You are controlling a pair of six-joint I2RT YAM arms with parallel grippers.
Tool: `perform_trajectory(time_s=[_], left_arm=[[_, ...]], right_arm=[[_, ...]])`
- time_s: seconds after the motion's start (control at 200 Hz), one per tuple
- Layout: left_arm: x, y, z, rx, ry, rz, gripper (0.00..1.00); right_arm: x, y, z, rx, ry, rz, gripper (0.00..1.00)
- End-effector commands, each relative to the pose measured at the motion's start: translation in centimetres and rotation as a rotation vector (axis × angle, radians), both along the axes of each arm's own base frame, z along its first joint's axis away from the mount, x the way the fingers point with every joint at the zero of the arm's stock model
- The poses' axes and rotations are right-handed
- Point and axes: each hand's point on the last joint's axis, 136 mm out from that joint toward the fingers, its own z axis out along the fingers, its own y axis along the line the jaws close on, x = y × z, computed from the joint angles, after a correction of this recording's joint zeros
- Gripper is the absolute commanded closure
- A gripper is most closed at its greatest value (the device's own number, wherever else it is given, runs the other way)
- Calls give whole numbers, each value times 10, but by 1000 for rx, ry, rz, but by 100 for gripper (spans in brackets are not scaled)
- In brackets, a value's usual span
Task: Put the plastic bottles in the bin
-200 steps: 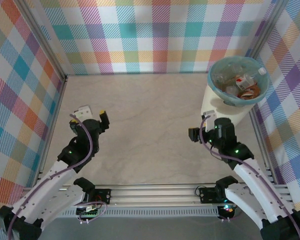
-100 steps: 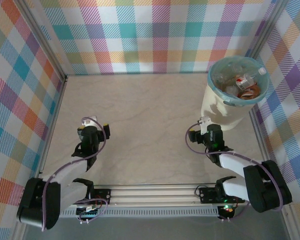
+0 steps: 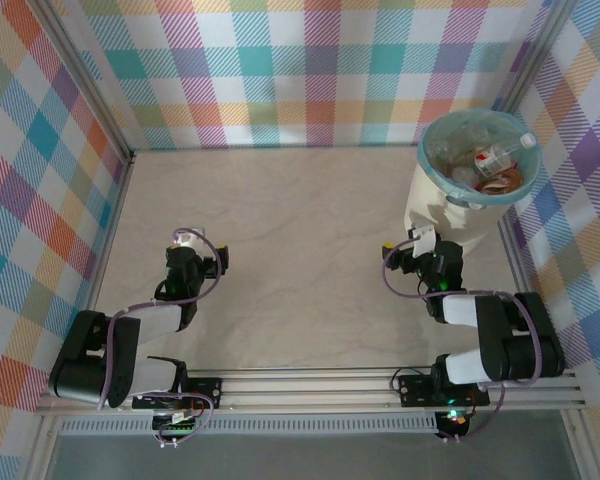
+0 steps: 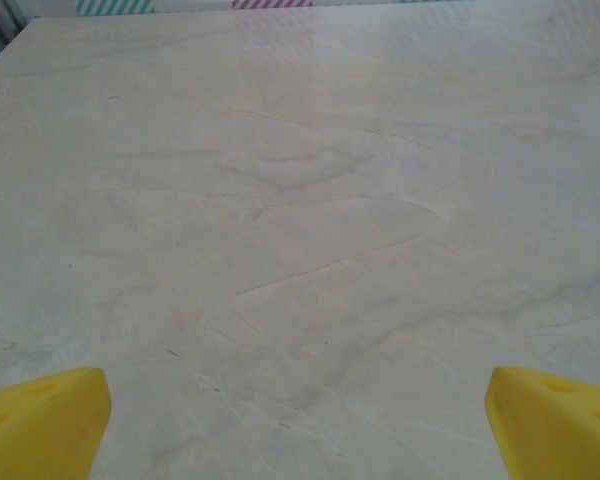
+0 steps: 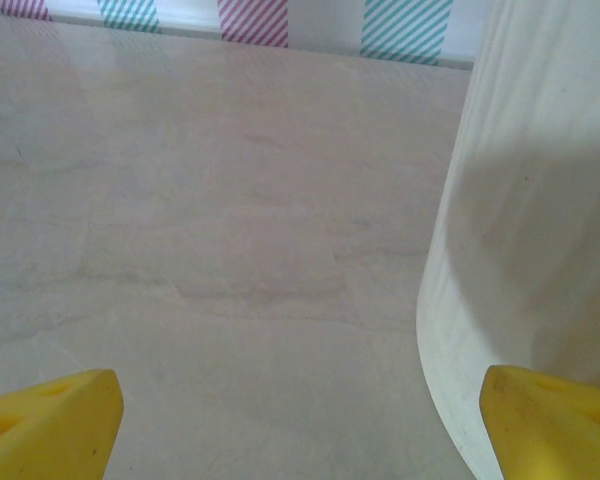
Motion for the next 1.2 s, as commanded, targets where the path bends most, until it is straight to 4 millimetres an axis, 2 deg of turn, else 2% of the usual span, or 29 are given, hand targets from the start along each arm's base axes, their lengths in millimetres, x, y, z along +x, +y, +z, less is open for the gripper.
perform_trajectory(time_s=[0.0,0.165,0.36,0.455,0.555,1.195], left_arm=[[13,0,26,-6,-98,-11,3],[17,-6,25,-19,-113,-46,3],[35,-9,4,-8,-47,-53,1],[42,1,-2,-25,-14,0,1],[46,19,-12,-73,12,73,0],[47,20,-11,-80,10,73,0]], right_arm=[[12,-5,9,31,-55,6,8],[20,-12,3,66,-17,-37,7],[33,-29,-3,69,55,-147,0],[37,-39,-4,74,68,-210,0],[37,-40,-4,72,69,-215,0],[37,-40,-4,72,68,-219,0]])
